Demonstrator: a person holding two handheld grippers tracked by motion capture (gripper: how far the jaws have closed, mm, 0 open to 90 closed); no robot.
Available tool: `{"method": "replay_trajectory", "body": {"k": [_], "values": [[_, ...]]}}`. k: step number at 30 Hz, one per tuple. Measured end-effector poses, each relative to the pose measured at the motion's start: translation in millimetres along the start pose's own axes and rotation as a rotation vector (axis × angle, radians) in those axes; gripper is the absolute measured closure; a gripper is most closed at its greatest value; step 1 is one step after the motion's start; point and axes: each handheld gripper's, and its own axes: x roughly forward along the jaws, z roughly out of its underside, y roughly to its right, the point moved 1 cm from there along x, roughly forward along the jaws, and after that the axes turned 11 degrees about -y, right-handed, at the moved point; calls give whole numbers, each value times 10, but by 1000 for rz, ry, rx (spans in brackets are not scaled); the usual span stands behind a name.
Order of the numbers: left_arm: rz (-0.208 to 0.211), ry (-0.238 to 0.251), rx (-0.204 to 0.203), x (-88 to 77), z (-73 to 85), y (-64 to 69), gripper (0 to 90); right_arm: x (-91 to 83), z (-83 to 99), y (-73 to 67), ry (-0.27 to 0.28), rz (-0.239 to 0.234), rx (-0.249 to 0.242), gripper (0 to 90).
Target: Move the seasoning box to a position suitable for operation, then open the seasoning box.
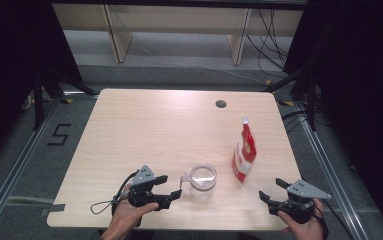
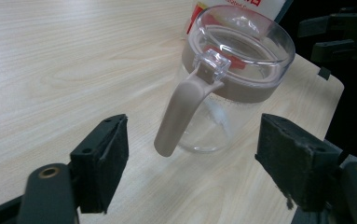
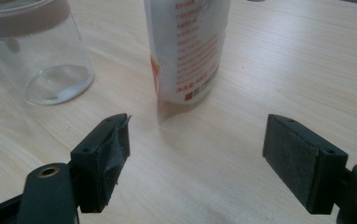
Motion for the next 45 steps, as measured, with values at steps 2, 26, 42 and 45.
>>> {"method": "replay_trajectory", "body": {"k": [2,26,42,45], "values": [[-2,5,17,-23,-9,6,293,12,-13,16,1,1,-37,236],[-81,113,121,-28,-289,137,876,39,-27,-129,-12,-38,-91,330],[-71,103,124,107,-359,151,885,125,-96,-247,-8,-76,-160,375],[-57,104,130,133,-359,164,883,126,-97,-248,-8,-77,-157,373]]}}
